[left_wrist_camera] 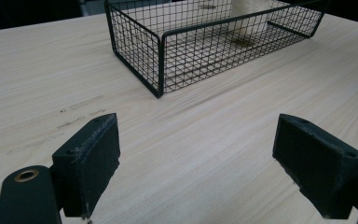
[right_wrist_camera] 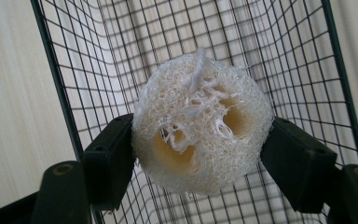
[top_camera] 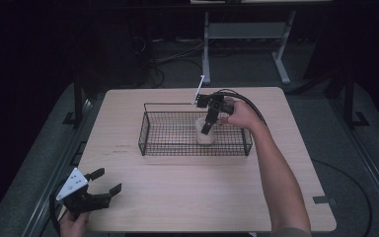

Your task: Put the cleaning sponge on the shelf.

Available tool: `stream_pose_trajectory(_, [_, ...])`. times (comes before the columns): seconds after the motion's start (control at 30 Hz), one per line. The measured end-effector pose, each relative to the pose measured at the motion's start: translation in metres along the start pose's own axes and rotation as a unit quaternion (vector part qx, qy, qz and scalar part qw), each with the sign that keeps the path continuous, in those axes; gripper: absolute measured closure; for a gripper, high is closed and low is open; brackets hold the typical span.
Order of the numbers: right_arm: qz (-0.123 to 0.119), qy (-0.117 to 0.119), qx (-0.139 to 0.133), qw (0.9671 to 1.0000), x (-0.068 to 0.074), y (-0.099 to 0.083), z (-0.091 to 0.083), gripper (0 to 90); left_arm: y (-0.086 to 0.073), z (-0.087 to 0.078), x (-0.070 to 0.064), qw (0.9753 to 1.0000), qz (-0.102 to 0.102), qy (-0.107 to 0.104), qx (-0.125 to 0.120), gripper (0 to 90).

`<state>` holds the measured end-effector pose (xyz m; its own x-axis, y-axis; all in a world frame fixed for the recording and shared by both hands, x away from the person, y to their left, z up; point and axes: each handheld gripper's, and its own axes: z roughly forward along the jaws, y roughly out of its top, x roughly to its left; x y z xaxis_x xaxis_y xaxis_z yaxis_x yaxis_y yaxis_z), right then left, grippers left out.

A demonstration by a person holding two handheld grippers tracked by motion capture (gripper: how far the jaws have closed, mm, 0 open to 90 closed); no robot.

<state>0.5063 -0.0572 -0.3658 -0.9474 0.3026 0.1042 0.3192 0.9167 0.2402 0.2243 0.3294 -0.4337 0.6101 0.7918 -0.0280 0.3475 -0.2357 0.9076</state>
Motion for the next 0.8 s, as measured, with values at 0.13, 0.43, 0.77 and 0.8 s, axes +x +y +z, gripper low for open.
stream_pose_trajectory(0.13, [0.003,0.003,0.000,1.0000,-0.001,-0.003,0.007,27.6,0.000,0.001,-0.001,1.0000,0.002,0.000,0.002,14.1])
stream_pose_trajectory(0.43, [0.009,0.014,0.004,0.9999,-0.005,-0.004,0.014,27.2,0.000,0.001,-0.001,1.0000,-0.001,0.002,0.001,14.1])
stream_pose_trajectory(0.77, [0.006,0.007,0.003,1.0000,-0.003,-0.004,0.012,23.5,0.000,0.001,0.000,1.0000,0.001,0.003,0.003,14.1])
stream_pose_trajectory(0.8, [0.007,0.006,0.004,1.0000,-0.003,-0.004,0.012,23.1,0.000,0.001,0.000,1.0000,-0.001,0.003,0.002,14.1])
